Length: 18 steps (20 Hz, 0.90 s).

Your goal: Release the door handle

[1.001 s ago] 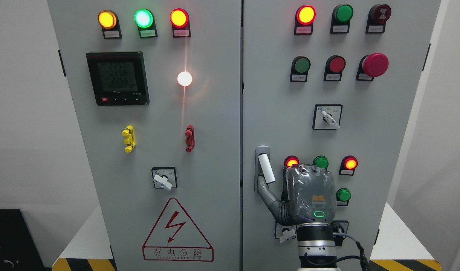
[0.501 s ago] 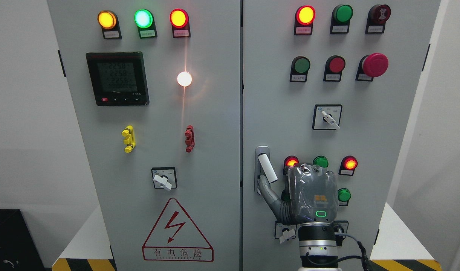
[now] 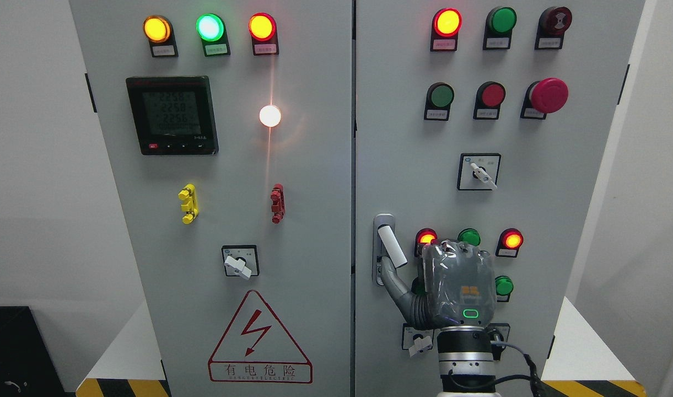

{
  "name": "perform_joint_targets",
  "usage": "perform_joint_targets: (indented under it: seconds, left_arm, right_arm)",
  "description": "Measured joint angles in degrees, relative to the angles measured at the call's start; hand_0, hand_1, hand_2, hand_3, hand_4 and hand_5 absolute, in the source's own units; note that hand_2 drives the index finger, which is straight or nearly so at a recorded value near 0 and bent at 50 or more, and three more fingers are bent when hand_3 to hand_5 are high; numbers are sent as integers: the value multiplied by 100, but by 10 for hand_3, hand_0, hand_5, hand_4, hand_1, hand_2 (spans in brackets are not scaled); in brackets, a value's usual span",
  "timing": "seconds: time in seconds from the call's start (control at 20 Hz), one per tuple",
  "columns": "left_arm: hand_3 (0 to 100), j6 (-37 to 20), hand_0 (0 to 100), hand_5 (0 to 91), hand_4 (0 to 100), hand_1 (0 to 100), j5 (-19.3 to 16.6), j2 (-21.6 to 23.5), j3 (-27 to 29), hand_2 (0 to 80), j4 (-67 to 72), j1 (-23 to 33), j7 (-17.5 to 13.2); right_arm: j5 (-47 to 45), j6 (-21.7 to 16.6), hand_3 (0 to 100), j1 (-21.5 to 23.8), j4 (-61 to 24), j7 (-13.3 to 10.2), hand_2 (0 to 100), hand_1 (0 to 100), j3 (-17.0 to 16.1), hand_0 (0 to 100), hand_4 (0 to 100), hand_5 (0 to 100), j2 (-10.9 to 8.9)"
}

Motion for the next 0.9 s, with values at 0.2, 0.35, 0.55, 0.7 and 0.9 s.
perform_joint_targets:
  seconds: [0.2,0.35,0.55,0.7,0.9]
  left_arm:
    - [0,0,120,0,0,556,0,0,0,0,0,0,0]
    - [0,0,120,0,0,556,0,0,0,0,0,0,0]
    - [0,0,120,0,0,556,0,0,0,0,0,0,0]
    - [0,0,120,0,0,556,0,0,0,0,0,0,0]
    - [0,0,120,0,0,556,0,0,0,0,0,0,0]
  right_arm:
    - [0,18,1000,3,-5,-4,1000,293,-18,417,950,998,0]
    - [0,26,1000,6,-5,18,1000,295,-29,417,950,1000,0]
    - [0,26,1000,7,-6,31,1000,295,-37,416,950,1000,0]
    - [0,26,1000,10,-13,32,1000,295,-41,417,950,1000,0]
    - [-3,26,1000,11,-31,42,1000,294,-49,419,951,1000,0]
